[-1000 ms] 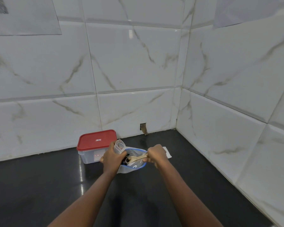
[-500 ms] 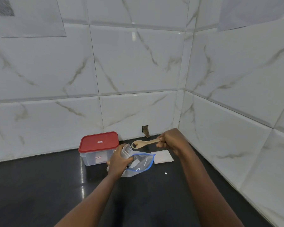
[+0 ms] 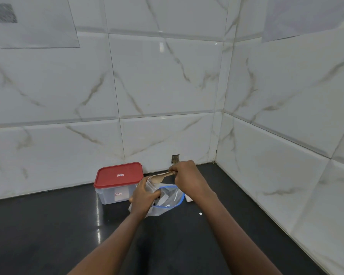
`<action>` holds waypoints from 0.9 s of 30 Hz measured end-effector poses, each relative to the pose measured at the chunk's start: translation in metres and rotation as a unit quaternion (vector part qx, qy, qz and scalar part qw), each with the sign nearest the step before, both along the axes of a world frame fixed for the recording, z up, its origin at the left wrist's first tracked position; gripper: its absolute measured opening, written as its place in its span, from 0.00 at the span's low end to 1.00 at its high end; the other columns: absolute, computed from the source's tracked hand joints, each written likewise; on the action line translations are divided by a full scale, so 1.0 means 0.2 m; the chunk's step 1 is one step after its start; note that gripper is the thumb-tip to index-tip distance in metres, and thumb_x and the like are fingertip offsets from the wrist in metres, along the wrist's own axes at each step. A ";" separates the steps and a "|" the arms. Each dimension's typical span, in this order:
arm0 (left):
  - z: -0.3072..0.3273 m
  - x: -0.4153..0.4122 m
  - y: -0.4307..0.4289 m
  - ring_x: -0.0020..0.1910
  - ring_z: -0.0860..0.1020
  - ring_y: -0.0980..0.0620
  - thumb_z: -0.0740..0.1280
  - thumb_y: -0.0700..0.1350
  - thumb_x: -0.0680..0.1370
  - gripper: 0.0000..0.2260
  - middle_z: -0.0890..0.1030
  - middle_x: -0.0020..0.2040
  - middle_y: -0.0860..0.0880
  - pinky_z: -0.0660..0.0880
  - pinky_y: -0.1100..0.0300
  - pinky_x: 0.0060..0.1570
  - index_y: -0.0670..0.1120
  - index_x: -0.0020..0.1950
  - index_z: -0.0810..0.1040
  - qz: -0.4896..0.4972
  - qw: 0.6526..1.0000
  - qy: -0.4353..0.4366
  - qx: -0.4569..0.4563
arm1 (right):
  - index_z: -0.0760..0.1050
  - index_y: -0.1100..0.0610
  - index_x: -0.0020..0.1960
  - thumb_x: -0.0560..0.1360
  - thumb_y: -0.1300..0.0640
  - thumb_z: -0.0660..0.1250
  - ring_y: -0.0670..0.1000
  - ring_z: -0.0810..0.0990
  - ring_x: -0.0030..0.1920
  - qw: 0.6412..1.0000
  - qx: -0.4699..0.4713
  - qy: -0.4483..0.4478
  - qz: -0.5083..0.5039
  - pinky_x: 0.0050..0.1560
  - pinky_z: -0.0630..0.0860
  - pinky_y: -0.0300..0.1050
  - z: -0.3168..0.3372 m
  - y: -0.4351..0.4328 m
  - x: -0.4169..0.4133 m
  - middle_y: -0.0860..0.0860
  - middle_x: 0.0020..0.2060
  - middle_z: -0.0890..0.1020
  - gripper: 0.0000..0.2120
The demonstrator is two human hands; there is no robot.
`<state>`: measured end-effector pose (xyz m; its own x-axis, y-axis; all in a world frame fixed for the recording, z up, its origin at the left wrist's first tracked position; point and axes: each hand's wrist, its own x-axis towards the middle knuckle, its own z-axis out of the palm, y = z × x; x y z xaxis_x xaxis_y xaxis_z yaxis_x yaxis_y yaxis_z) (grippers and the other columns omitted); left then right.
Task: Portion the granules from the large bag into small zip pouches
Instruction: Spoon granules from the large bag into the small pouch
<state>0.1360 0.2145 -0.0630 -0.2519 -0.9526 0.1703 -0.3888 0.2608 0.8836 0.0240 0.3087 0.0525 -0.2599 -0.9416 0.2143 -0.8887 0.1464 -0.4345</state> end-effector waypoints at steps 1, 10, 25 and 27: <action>0.00 0.00 0.00 0.56 0.74 0.49 0.72 0.45 0.72 0.23 0.77 0.58 0.48 0.70 0.55 0.57 0.47 0.65 0.71 0.001 1.000 0.001 0.001 | 0.77 0.60 0.62 0.74 0.71 0.57 0.53 0.76 0.51 1.000 0.002 0.012 0.007 0.51 0.72 0.41 0.00 0.00 0.00 0.58 0.56 0.80 0.21; 0.03 0.05 -0.01 0.47 0.75 0.53 0.71 0.44 0.72 0.14 0.78 0.45 0.55 0.68 0.59 0.47 0.52 0.55 0.74 -0.007 1.000 0.003 0.000 | 0.80 0.60 0.54 0.74 0.68 0.58 0.57 0.80 0.49 0.995 -0.015 0.036 -0.095 0.48 0.76 0.44 -0.03 0.06 -0.08 0.58 0.49 0.81 0.15; 0.08 0.17 -0.02 0.41 0.77 0.52 0.67 0.58 0.59 0.21 0.81 0.39 0.50 0.74 0.58 0.42 0.47 0.47 0.78 -0.050 0.998 -0.035 -0.005 | 0.75 0.65 0.59 0.79 0.65 0.56 0.56 0.78 0.57 0.985 0.164 0.001 0.044 0.42 0.71 0.37 -0.50 -0.19 0.20 0.61 0.55 0.79 0.13; 0.09 0.20 -0.02 0.44 0.78 0.54 0.70 0.54 0.62 0.20 0.81 0.43 0.52 0.73 0.61 0.43 0.50 0.52 0.77 -0.063 0.997 -0.053 -0.001 | 0.76 0.56 0.50 0.80 0.61 0.53 0.39 0.78 0.43 0.991 0.124 -0.034 0.027 0.32 0.68 0.29 -0.52 -0.22 0.20 0.50 0.43 0.77 0.12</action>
